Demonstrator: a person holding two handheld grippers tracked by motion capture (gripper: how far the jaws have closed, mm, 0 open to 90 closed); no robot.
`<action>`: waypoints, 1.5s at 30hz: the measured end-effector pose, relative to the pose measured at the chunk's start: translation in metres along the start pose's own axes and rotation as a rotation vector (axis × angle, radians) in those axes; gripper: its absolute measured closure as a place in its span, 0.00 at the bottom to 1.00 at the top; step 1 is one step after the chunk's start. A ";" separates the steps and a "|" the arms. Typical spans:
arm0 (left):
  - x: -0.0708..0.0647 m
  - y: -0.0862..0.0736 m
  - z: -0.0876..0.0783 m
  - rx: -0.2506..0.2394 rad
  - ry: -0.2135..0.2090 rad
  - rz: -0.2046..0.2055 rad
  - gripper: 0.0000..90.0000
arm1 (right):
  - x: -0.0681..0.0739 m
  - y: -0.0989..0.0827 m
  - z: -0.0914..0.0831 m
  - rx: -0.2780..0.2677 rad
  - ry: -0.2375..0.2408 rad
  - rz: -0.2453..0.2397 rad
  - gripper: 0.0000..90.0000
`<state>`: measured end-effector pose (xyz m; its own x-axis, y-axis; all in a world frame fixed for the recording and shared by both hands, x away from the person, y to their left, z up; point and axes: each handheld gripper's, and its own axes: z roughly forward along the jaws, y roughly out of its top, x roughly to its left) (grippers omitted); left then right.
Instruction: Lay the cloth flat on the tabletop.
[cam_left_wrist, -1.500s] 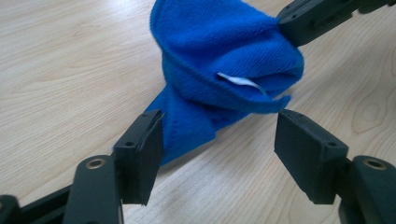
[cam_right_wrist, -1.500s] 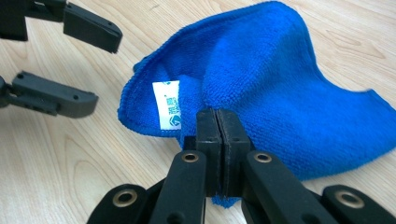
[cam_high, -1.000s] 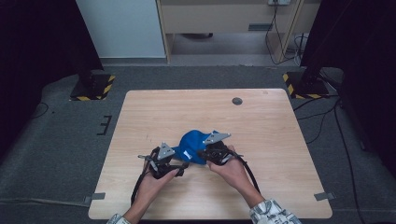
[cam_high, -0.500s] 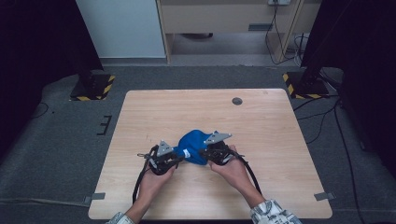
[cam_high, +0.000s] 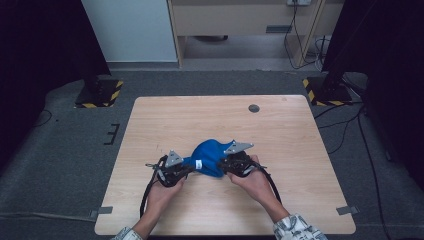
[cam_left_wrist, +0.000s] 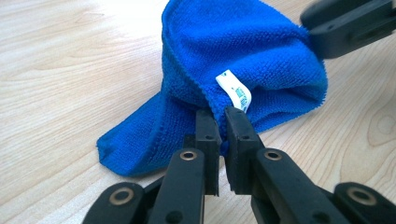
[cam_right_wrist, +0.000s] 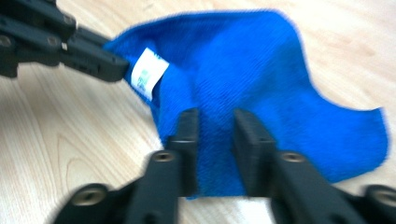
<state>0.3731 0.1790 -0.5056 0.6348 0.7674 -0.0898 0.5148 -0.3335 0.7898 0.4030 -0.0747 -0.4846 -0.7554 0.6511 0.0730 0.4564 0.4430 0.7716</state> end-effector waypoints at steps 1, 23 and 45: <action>0.000 0.000 0.000 0.000 0.002 -0.001 0.94 | -0.002 0.001 -0.003 -0.008 -0.004 0.003 0.63; 0.005 -0.001 0.001 -0.002 0.010 -0.009 0.92 | -0.087 0.007 0.034 0.065 -0.198 0.126 0.64; 0.009 -0.001 0.002 -0.001 0.014 -0.009 0.92 | -0.093 -0.003 0.053 0.102 -0.171 0.155 0.67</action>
<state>0.3790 0.1851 -0.5086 0.6220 0.7780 -0.0884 0.5198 -0.3258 0.7897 0.4970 -0.1041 -0.5270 -0.5864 0.8069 0.0705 0.6122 0.3846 0.6909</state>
